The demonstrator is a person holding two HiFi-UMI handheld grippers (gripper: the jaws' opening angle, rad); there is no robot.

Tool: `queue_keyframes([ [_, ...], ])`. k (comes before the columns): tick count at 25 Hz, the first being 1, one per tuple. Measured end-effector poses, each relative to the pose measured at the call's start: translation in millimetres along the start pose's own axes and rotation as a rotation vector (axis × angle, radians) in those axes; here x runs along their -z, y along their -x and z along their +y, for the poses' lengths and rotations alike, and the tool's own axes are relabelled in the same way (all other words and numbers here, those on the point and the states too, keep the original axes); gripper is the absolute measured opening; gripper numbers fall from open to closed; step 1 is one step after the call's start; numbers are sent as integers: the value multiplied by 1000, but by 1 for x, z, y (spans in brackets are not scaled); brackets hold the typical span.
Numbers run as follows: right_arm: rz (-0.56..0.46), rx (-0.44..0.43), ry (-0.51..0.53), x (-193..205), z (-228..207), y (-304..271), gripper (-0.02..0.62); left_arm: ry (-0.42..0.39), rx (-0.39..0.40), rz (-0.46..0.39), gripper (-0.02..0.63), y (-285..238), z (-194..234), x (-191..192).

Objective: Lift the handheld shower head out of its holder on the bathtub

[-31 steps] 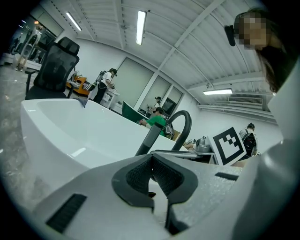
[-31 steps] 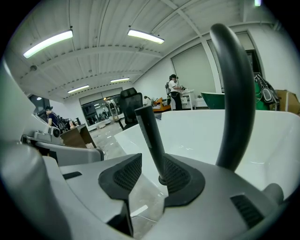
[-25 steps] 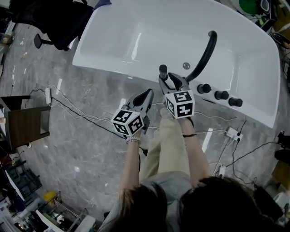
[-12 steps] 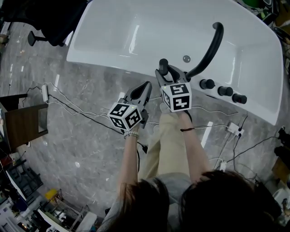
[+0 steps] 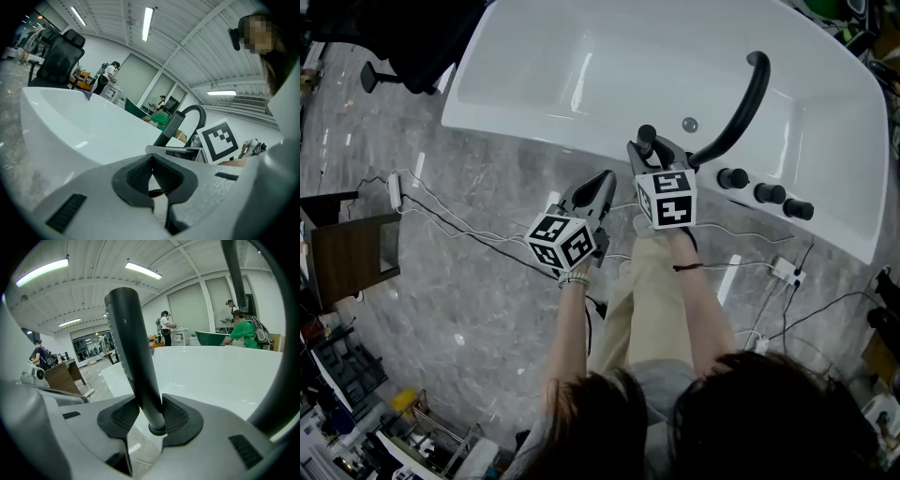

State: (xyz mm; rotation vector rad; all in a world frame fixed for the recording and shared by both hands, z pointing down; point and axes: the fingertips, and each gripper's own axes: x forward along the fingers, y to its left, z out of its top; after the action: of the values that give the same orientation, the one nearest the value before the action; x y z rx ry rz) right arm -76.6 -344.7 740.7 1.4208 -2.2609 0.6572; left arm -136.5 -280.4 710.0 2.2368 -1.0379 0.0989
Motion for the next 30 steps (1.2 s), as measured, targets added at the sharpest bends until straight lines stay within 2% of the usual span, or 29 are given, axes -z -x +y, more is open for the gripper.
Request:
queue_keyframes([
  [10, 1, 37, -13, -7, -1, 16, 137, -9, 0, -15, 5, 6, -11, -11],
  [20, -20, 26, 21, -38, 11, 46, 135, -29, 17, -44, 5, 20, -41, -34],
  [30, -80, 0, 72, -86, 28, 89, 135, -67, 46, -104, 5, 42, -74, -71],
])
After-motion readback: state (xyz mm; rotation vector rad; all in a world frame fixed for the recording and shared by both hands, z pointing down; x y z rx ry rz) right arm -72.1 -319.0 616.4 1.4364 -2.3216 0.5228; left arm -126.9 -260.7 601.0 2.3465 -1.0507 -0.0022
